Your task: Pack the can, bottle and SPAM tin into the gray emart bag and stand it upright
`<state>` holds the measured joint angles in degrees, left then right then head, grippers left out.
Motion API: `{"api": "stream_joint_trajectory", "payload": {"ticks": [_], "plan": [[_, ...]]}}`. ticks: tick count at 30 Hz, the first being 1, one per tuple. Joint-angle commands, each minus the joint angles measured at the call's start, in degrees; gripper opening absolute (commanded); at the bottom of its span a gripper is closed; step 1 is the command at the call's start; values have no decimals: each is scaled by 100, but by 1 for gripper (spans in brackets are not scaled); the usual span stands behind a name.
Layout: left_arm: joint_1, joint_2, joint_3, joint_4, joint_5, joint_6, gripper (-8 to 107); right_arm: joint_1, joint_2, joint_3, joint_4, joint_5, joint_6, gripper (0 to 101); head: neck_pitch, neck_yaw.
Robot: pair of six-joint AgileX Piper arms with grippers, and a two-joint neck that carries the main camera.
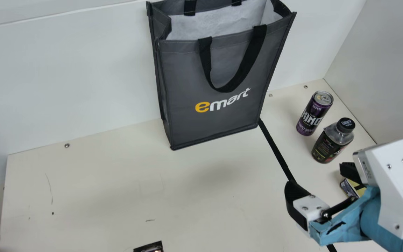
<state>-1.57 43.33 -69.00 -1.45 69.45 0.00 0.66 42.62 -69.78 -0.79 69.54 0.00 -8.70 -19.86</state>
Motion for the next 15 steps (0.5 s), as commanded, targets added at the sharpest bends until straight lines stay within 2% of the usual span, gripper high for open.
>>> {"api": "stream_joint_trajectory", "payload": {"ticks": [1, 15], "plan": [[0, 0, 0, 0, 0, 0, 90, 0, 0, 0, 0, 0, 0, 95, -130, -14], [0, 0, 0, 0, 0, 0, 90, 25, 32, -23, 7, -22, 0, 95, -130, -14]]}}
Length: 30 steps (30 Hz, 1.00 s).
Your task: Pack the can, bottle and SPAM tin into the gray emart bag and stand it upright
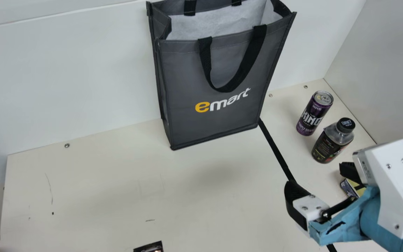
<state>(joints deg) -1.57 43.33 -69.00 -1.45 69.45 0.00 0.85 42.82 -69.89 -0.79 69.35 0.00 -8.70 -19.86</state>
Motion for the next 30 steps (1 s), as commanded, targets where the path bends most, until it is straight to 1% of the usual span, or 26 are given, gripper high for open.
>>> {"api": "stream_joint_trajectory", "payload": {"ticks": [1, 11, 30], "plan": [[0, 0, 0, 0, 0, 0, 90, 12, 25, -23, 15, -8, -2, 95, -130, -14], [0, 0, 0, 0, 0, 0, 90, 89, 240, -280, -21, -67, -85, 95, -130, -14], [0, 0, 0, 0, 0, 0, 90, 357, 837, -1078, -360, -118, -508, 95, -130, -14]]}}
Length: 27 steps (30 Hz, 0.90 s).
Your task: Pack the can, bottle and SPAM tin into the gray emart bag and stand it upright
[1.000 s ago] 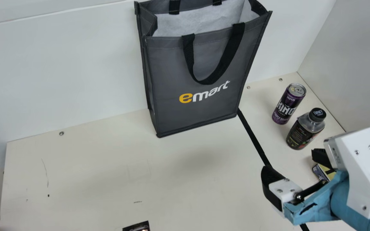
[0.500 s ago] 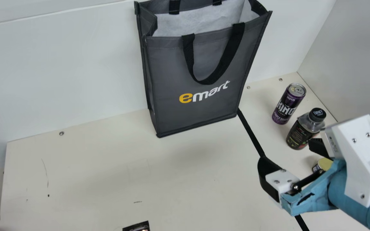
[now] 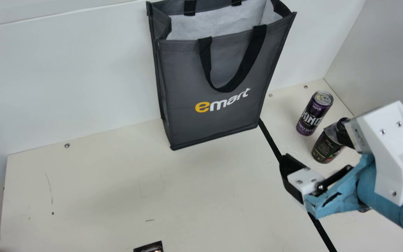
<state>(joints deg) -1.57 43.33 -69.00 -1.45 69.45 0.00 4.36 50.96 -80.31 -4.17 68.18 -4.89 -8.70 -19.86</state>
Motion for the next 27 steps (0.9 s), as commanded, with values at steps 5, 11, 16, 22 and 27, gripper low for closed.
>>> {"api": "stream_joint_trajectory", "payload": {"ticks": [5, 11, 16, 22, 27], "plan": [[0, 0, 0, 0, 0, 0, 90, 17, 205, -263, -64, -8, -213, 95, -130, -14], [0, 0, 0, 0, 0, 0, 90, -9, 437, -554, -28, -26, -503, 95, -130, -14], [0, 0, 0, 0, 0, 0, 90, -61, 655, -822, 114, -16, -816, 95, -130, -14], [0, 0, 0, 0, 0, 0, 90, -214, 955, -1232, 448, 57, -1228, 95, -130, -14], [0, 0, 0, 0, 0, 0, 90, -465, 1230, -1624, 796, 141, -1590, 95, -130, -14]]}}
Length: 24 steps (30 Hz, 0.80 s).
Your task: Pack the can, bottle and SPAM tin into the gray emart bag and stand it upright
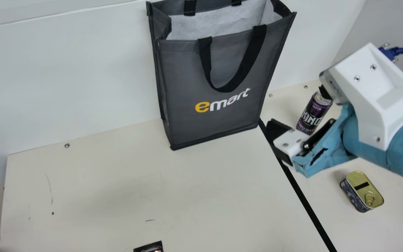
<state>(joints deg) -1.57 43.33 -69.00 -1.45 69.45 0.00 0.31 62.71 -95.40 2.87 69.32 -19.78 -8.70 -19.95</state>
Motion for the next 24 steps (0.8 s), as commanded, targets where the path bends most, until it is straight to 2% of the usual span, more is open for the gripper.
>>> {"api": "stream_joint_trajectory", "payload": {"ticks": [1, 13, 24], "plan": [[0, 0, 0, 0, 0, 0, 90, -108, 109, -190, 153, 42, -167, 95, -130, -5], [0, 0, 0, 0, 0, 0, 90, -603, 697, -834, 780, 58, -969, 95, -130, -5], [0, 0, 0, 0, 0, 0, 90, -759, 1175, -1365, 1156, 58, -1612, 95, -130, -5]]}}
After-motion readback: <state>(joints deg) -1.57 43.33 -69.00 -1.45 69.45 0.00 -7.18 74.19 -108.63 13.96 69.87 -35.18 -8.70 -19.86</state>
